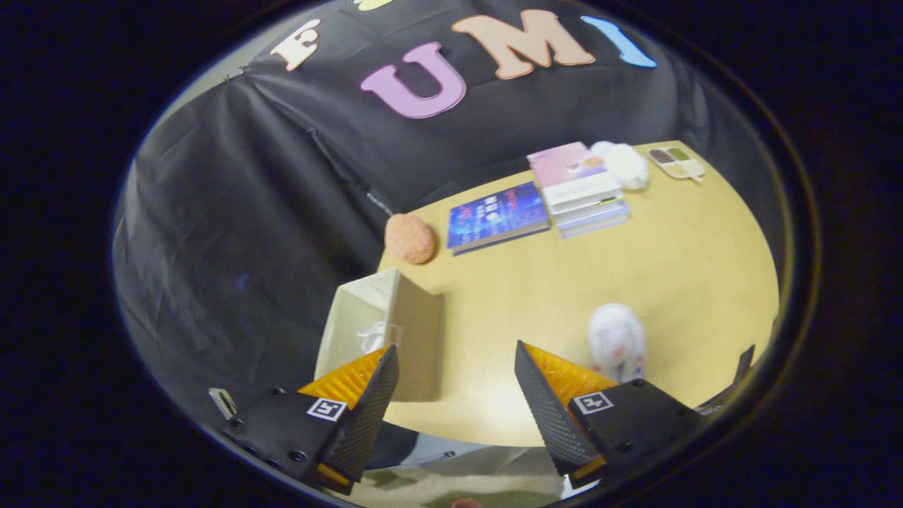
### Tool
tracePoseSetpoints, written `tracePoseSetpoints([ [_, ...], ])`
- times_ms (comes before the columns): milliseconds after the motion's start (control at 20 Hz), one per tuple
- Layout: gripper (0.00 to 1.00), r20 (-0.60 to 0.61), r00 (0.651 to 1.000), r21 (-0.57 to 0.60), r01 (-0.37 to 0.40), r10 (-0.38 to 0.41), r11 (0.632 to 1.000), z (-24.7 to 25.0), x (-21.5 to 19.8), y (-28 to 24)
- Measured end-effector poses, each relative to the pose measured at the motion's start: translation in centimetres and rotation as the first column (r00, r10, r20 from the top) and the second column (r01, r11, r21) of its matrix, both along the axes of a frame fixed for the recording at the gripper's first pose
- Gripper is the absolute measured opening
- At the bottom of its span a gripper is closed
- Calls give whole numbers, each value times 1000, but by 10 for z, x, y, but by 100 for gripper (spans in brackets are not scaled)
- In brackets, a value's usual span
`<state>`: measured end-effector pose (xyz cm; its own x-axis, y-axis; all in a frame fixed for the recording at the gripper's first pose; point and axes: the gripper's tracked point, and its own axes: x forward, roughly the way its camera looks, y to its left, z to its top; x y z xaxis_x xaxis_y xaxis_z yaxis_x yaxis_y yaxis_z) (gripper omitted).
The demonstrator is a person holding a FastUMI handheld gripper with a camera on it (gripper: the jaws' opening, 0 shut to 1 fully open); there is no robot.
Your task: Open the storage box then place both shoes into the box .Put the left shoe in first, then the right shoe, with the right side of both shoes facing outward in a uniform manner.
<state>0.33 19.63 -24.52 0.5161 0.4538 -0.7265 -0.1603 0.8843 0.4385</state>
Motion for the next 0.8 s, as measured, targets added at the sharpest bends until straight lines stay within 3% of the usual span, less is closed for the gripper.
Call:
tracePoseSetpoints([
  [150,100,10,997,-70,71,-71,995,-15,1,-68],
  [300,100,4,996,-154,85,-85,984,-35,-9,-118],
  [550,100,-26,999,-290,17,-25,957,-75,-23,-167],
  [800,100,-115,992,-349,-95,57,932,-133,-38,-166],
])
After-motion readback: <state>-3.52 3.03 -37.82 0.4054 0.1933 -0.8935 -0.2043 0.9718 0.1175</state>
